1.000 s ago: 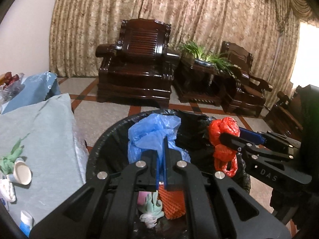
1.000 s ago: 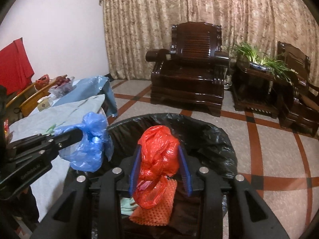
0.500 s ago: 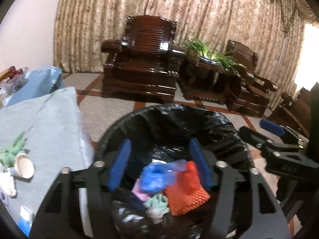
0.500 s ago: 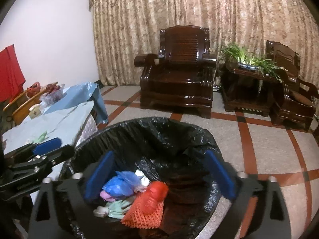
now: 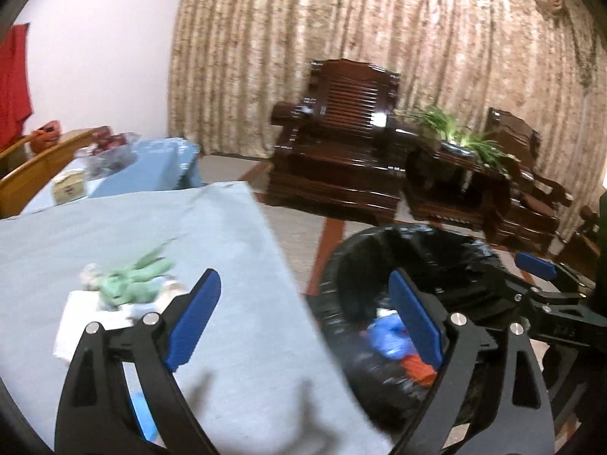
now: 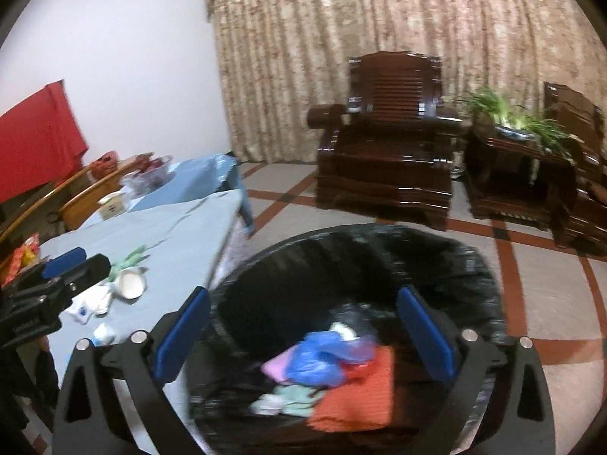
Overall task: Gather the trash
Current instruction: 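Lower the left gripper onto the blue lotion bottle and grasp it while the right gripper returns over the table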
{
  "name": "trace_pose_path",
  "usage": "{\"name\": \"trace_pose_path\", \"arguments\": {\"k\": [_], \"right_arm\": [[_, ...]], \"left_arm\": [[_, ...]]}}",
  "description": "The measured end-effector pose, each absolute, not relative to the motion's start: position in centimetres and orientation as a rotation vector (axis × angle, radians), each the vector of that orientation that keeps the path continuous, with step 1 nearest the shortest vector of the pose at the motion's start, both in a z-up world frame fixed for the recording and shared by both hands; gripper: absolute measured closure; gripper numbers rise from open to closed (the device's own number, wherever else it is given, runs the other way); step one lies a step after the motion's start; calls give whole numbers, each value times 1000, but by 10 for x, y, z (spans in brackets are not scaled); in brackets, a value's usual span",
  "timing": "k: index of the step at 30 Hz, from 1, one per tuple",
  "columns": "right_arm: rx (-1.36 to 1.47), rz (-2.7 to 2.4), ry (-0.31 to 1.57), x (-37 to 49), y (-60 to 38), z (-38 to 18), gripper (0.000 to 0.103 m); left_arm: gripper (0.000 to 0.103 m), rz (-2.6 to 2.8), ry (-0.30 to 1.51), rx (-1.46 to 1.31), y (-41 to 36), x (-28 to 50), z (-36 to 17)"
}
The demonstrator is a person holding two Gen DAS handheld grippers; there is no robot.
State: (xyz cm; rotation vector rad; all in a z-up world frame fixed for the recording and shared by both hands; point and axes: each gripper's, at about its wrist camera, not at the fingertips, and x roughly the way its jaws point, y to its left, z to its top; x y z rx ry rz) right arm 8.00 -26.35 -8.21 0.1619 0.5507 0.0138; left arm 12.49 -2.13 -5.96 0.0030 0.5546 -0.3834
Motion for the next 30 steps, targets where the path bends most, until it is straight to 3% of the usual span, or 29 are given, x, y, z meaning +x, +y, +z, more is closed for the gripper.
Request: {"name": "trace_pose_path", "arguments": {"k": [14, 21, 30], "right_arm": [[105, 249, 568, 90, -148, -85, 6], [94, 312, 606, 96, -117, -99, 6], [81, 316, 633, 106, -109, -108, 6]], "left_arm": [[19, -147, 627, -12, 105, 105, -89], [25, -129, 681, -10, 125, 109, -113], [25, -160, 736, -6, 114, 118, -135]]}}
